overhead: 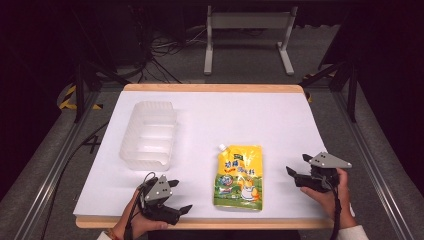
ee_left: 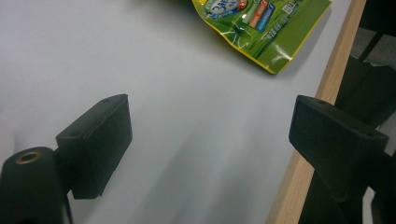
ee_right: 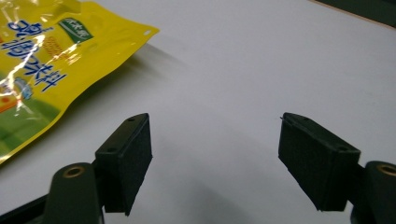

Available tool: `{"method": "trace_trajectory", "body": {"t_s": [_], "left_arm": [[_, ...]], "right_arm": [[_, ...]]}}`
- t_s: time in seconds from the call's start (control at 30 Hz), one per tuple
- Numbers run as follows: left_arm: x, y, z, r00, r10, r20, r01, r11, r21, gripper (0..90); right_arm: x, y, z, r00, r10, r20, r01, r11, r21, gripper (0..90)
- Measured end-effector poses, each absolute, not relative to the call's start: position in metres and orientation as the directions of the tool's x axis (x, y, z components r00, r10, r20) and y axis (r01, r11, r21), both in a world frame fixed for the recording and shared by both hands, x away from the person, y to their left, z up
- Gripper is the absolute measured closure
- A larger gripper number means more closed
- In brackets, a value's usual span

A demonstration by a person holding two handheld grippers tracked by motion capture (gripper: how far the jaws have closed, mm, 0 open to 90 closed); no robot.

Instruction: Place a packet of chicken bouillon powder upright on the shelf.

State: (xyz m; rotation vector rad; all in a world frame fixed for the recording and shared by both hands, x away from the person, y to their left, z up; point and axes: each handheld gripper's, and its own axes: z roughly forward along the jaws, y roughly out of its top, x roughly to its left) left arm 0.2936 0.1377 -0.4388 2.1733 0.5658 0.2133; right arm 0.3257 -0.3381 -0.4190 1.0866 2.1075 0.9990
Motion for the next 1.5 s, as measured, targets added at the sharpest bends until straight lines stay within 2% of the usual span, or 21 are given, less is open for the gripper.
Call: {"method": "trace_trajectory", "body": {"t_s": [0.23,0.47,0.57,1.0,1.3,1.5], "left_arm": [[0.301,0.132,-0.44,0.889,0.455,-0.051,0.317,-0.532,0.785,12.8],[0.313,0.127,-0.447,0.881,0.455,-0.133,0.373,-0.492,0.787,12.3],[0.315,0.122,-0.447,0.886,0.444,-0.134,0.369,-0.5,0.783,12.3],[0.334,0.094,-0.447,0.889,0.407,-0.209,0.409,-0.503,0.761,13.4],[0.35,0.068,-0.448,0.894,0.378,-0.243,0.418,-0.506,0.754,13.9],[0.363,0.052,-0.45,0.879,0.365,-0.308,0.462,-0.488,0.74,15.6]], "right_arm": [[0.315,-0.345,-0.422,-0.512,0.849,-0.132,0.444,0.393,0.805,25.8],[0.311,-0.344,-0.424,-0.484,0.869,-0.107,0.46,0.357,0.813,27.1],[0.312,-0.344,-0.425,-0.492,0.868,-0.069,0.474,0.333,0.815,27.1],[0.329,-0.316,-0.437,-0.641,0.758,0.121,0.536,0.329,0.777,25.2],[0.343,-0.287,-0.44,-0.68,0.703,0.208,0.58,0.342,0.739,25.2],[0.349,-0.277,-0.445,-0.684,0.684,0.254,0.606,0.34,0.719,24.2]]}}
